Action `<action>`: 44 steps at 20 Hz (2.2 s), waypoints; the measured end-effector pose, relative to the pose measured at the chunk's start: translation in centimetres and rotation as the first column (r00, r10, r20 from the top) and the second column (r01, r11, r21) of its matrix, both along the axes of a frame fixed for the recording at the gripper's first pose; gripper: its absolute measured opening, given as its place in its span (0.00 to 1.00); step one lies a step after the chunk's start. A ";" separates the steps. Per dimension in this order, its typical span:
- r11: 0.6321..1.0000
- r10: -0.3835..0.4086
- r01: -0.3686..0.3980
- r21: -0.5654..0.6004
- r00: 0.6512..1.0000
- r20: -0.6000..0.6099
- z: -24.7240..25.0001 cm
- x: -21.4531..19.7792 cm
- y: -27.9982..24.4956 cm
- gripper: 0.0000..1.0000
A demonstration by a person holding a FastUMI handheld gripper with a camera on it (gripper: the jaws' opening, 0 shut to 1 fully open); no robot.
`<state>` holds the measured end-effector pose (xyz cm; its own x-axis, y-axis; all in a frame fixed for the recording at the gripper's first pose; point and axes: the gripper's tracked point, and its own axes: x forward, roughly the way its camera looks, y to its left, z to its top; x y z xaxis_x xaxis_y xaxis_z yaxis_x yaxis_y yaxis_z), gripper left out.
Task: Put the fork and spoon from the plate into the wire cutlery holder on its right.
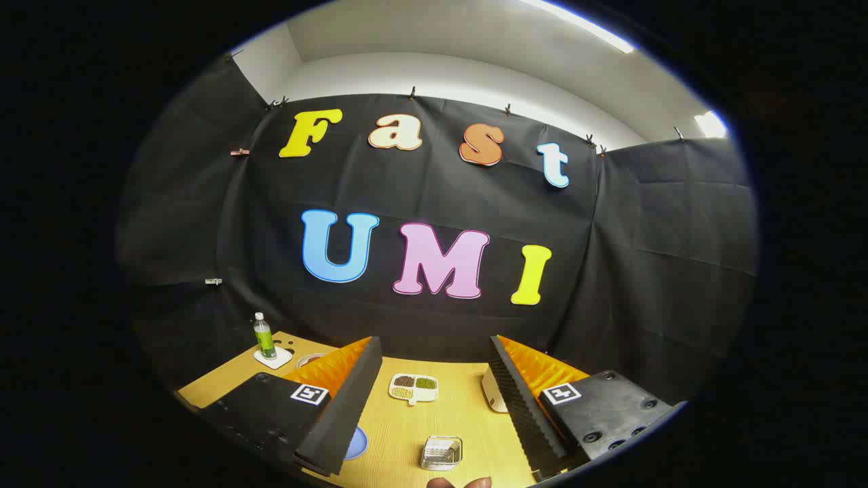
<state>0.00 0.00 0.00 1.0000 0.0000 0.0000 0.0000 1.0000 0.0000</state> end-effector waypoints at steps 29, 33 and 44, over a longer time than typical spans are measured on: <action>1.000 0.002 -0.002 0.017 1.000 -0.018 -0.6 0.8 -0.7 0.98; 0.999 0.045 -0.044 0.024 0.997 -0.059 -1.7 0.8 0.8 0.98; 0.952 0.304 -0.259 0.161 0.848 -0.434 -12.5 -0.7 10.2 0.99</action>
